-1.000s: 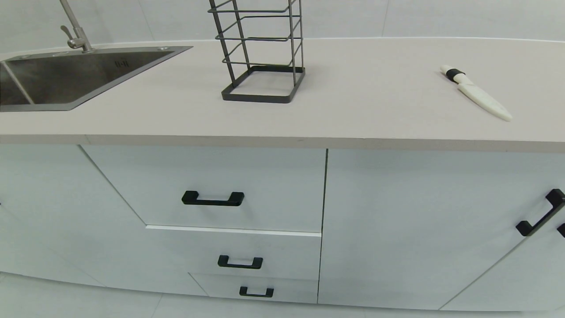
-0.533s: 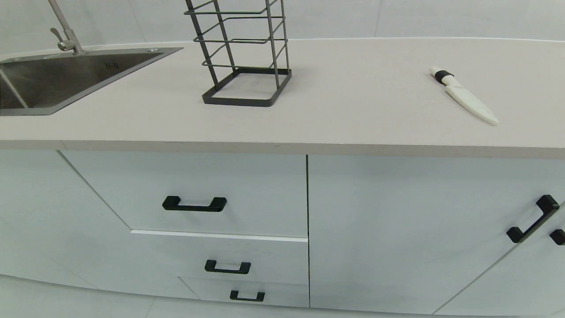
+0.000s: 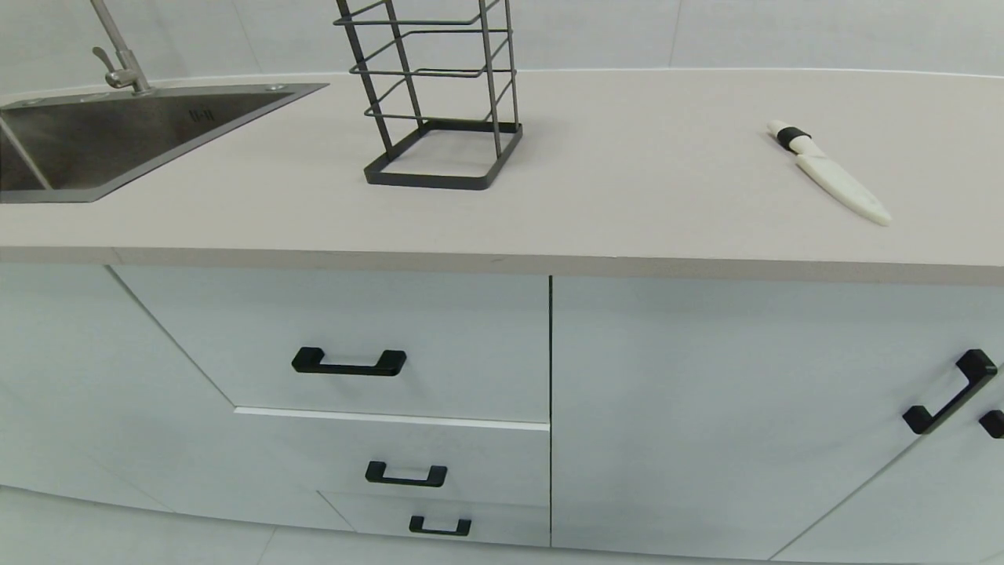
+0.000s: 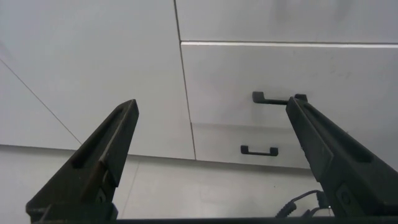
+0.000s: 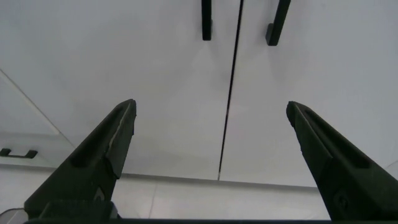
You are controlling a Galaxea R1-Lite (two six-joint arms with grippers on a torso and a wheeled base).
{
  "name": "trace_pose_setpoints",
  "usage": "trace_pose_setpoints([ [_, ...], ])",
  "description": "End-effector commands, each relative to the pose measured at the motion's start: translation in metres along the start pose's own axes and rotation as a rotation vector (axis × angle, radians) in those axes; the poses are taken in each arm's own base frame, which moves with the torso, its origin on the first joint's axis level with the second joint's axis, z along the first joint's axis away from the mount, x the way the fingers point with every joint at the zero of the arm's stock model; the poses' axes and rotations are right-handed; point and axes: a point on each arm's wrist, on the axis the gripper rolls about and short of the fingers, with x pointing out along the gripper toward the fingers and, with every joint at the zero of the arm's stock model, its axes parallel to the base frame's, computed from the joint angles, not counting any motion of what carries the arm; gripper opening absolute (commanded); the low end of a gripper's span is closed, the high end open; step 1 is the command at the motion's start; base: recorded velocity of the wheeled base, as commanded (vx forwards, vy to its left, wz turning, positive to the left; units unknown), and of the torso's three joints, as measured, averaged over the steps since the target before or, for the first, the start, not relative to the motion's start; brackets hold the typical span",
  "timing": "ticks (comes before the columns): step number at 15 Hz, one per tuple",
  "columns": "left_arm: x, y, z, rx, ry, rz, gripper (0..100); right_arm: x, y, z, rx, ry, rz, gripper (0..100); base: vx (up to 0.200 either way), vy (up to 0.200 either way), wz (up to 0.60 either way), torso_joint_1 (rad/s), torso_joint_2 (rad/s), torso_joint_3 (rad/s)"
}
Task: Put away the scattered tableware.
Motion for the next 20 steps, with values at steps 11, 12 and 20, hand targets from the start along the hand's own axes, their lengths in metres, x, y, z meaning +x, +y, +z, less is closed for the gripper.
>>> trace_pose_setpoints([
  [11,0.0001,0.0,0.0002,0.002,0.001,0.004,100,0.0,0.0,0.0,0.0,0.001,0.0,100,0.0,0.0,0.0,0.115,-0.35,-0.243],
  [12,0.0001,0.0,0.0002,0.0,0.001,0.002,100,0.0,0.0,0.0,0.0,0.001,0.0,100,0.0,0.0,0.0,0.183,-0.47,-0.281],
  [20,0.0001,0.0,0.0002,-0.003,0.001,0.004,100,0.0,0.0,0.0,0.0,0.001,0.0,100,0.0,0.0,0.0,0.207,-0.48,-0.283],
])
